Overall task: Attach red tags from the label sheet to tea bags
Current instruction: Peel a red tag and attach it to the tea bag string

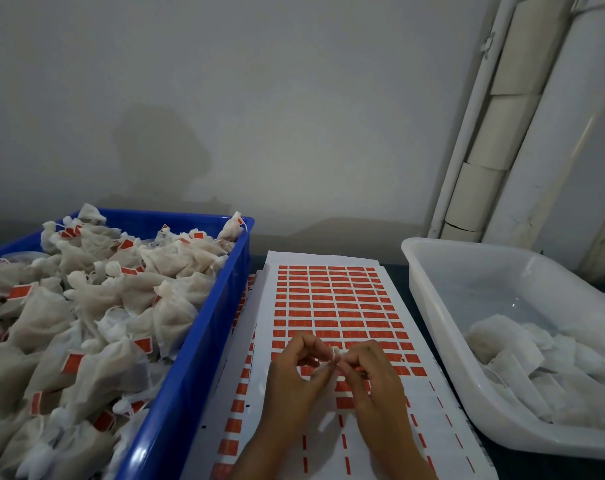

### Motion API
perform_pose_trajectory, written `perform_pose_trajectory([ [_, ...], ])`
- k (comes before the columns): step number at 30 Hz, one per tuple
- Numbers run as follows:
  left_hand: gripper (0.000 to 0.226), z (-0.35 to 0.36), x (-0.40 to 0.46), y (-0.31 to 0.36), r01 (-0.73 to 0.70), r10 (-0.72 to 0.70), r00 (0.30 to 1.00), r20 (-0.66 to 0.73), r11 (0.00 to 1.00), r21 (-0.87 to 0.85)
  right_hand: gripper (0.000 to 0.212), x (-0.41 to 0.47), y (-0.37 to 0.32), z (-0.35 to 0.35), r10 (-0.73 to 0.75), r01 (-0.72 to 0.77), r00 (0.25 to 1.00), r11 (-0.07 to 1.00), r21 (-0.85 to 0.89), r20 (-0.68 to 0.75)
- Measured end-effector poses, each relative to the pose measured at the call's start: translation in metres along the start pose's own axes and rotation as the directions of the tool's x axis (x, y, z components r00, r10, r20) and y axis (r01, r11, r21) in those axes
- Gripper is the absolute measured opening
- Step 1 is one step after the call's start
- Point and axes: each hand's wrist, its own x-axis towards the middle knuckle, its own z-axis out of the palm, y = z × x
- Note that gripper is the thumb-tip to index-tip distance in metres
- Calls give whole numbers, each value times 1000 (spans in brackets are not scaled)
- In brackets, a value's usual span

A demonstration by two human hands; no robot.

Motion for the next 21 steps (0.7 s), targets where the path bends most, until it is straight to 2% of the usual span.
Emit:
perform_pose_trajectory([
  [12,19,1,0,-2,-23,22,999,30,998,60,25,-1,-2,1,-66,75,990,995,66,-123],
  [14,19,1,-1,-1,-7,6,1000,29,999,40,20,0,-3,1,-70,83,991,991,109,-115],
  [16,19,1,-2,-1,15,-15,999,32,1000,5,3,0,-3,1,-55,71,994,985,158,-99],
  [17,19,1,-2,-1,27,-27,999,37,1000,-10,6,0,-2,1,-32,48,996,980,191,-86],
  [21,18,0,-2,0,70,-67,996,63,996,-47,35,1,-3,-1,120,-119,993,922,368,21],
])
